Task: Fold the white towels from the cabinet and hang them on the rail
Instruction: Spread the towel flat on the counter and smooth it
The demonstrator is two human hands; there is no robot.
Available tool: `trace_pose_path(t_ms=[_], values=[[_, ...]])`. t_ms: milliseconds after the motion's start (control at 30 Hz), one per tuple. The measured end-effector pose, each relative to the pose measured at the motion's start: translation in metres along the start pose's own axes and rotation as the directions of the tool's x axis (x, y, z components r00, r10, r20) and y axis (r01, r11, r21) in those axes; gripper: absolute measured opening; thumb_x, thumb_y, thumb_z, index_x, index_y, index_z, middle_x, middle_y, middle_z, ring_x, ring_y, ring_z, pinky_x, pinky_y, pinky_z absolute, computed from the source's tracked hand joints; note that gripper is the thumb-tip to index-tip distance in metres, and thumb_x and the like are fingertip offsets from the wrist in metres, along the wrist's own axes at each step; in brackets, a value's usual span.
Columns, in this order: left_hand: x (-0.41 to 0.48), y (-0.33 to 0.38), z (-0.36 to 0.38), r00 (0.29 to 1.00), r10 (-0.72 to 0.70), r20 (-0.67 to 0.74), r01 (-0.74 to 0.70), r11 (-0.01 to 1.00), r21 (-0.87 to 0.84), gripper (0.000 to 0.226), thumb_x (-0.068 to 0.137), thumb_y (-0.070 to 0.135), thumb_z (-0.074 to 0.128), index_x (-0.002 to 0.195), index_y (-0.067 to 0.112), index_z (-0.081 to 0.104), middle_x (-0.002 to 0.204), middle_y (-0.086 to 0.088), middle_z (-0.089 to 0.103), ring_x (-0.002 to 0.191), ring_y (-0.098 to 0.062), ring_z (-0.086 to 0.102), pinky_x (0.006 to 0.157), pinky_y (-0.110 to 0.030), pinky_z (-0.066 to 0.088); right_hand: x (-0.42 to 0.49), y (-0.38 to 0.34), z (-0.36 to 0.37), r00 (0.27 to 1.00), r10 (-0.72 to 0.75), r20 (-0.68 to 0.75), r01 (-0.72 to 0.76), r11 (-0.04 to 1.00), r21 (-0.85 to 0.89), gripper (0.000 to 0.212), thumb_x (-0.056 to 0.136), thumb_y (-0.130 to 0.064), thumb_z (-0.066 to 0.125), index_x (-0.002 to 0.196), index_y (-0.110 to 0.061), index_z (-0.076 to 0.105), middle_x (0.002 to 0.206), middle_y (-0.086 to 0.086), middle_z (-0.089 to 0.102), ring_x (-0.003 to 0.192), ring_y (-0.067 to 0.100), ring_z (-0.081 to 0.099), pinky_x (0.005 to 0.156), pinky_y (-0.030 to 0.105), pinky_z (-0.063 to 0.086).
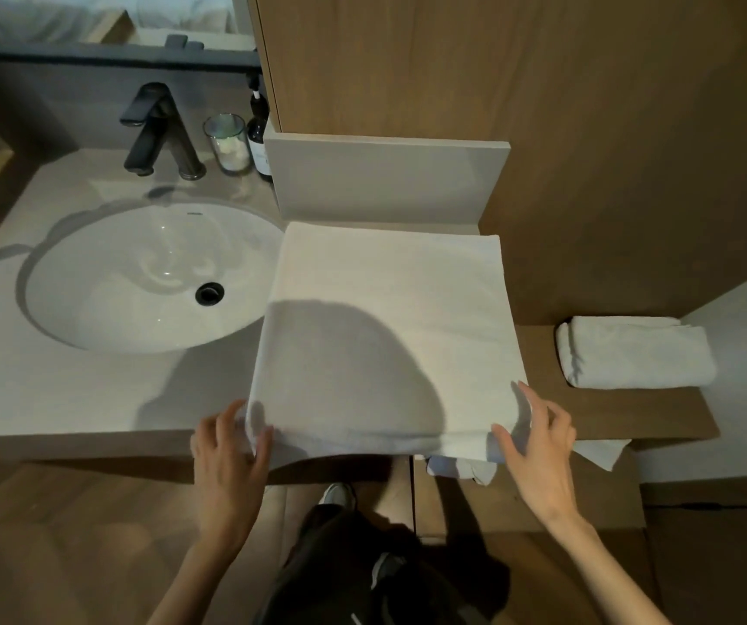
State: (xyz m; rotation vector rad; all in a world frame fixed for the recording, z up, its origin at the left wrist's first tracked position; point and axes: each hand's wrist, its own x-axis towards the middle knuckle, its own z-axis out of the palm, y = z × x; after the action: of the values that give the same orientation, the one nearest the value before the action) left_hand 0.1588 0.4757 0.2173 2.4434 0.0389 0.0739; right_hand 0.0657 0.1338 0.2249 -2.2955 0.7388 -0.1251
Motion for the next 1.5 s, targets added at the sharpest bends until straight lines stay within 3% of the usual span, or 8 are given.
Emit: trace_pose_path(t_ms=[267,500,667,900,1000,1133,1267,1500], values=[[-0.023,-0.014,0.009,0.934,-0.262,0.244,0.345,0.839,-0.421,0.057,0.087,0.027,0.068,0.126,0.025,0.026,0.130,-0.006,0.047,0.116,-0.026,0.055,0.095,-0.046,0.051,-0.005,0.021,0.010,0.984,-0.055,0.168,-0.017,0.915,0.404,0.069,0.094,-0.007,0.060,0.147,-0.030,0.023,0.147,-0.026,0.025,0.128,-0.023,0.023,0.116,0.032,0.024],[-0.020,-0.013,-0.005,0.910,-0.249,0.330,0.389,0.788,-0.477,0.046,0.093,0.020,0.059,0.123,0.032,0.026,0.131,-0.017,0.046,0.102,-0.030,0.062,0.079,-0.042,0.057,-0.007,0.033,-0.003,0.995,-0.057,0.076,0.019,0.904,0.426,0.051,0.096,-0.008,0.057,0.138,-0.029,0.038,0.134,-0.030,0.039,0.130,0.010,0.040,0.102,0.027,0.043],[-0.017,-0.002,-0.025,0.921,-0.164,0.354,0.332,0.806,-0.490,0.025,0.097,0.018,0.051,0.121,0.019,0.043,0.120,-0.013,0.051,0.088,-0.024,0.064,0.065,-0.026,0.058,-0.010,0.028,-0.024,0.994,-0.027,0.106,-0.027,0.879,0.477,0.025,0.097,-0.008,0.055,0.108,-0.030,0.060,0.115,0.003,0.057,0.086,0.012,0.059,0.061,0.013,0.051],[0.012,0.026,-0.053,0.893,-0.142,0.428,0.423,0.592,-0.686,0.022,0.092,0.016,0.059,0.114,0.014,0.064,0.117,-0.011,0.066,0.109,-0.024,0.064,0.081,-0.025,0.058,0.012,-0.003,-0.055,0.967,0.125,0.220,-0.252,0.546,0.799,0.048,0.075,-0.031,0.071,0.117,-0.009,0.067,0.113,0.006,0.071,0.106,0.018,0.067,0.077,0.022,0.057],[0.030,0.028,-0.060,0.888,-0.029,0.460,0.370,0.639,-0.674,0.042,0.079,0.019,0.075,0.118,0.019,0.063,0.117,-0.005,0.068,0.109,-0.017,0.065,0.091,-0.029,0.054,0.027,-0.011,-0.059,0.954,0.149,0.260,-0.299,0.445,0.844,0.031,0.097,-0.004,0.046,0.124,-0.003,0.062,0.119,0.012,0.068,0.111,0.025,0.065,0.090,0.030,0.055],[0.051,0.035,-0.053,0.946,-0.021,0.322,0.144,0.921,-0.363,0.036,0.083,0.017,0.074,0.115,0.026,0.062,0.105,0.009,0.067,0.097,-0.006,0.062,0.086,-0.026,0.048,0.037,-0.024,-0.057,0.986,0.079,0.146,-0.158,0.708,0.688,0.035,0.090,-0.002,0.062,0.121,-0.017,0.067,0.114,-0.002,0.071,0.108,0.010,0.066,0.092,0.026,0.053],[0.076,0.039,-0.043,0.975,-0.043,0.217,0.129,0.908,-0.398,0.009,0.088,0.023,0.068,0.090,0.015,0.065,0.075,-0.004,0.064,0.074,-0.019,0.062,0.067,-0.026,0.057,0.050,-0.029,-0.052,0.997,0.062,-0.053,-0.020,0.816,0.577,0.029,0.086,-0.014,0.070,0.115,-0.018,0.068,0.100,-0.011,0.069,0.096,0.002,0.064,0.079,0.015,0.050],[0.135,0.042,-0.021,0.973,-0.079,0.219,0.146,0.939,-0.310,0.034,0.093,0.030,0.058,0.081,-0.001,0.058,0.074,-0.008,0.050,0.069,-0.021,0.045,0.064,-0.033,0.036,0.093,-0.033,-0.036,0.993,0.087,-0.076,-0.055,0.935,0.350,0.024,0.095,-0.030,0.059,0.112,-0.014,0.062,0.110,0.000,0.057,0.104,0.015,0.051,0.086,0.029,0.044]])
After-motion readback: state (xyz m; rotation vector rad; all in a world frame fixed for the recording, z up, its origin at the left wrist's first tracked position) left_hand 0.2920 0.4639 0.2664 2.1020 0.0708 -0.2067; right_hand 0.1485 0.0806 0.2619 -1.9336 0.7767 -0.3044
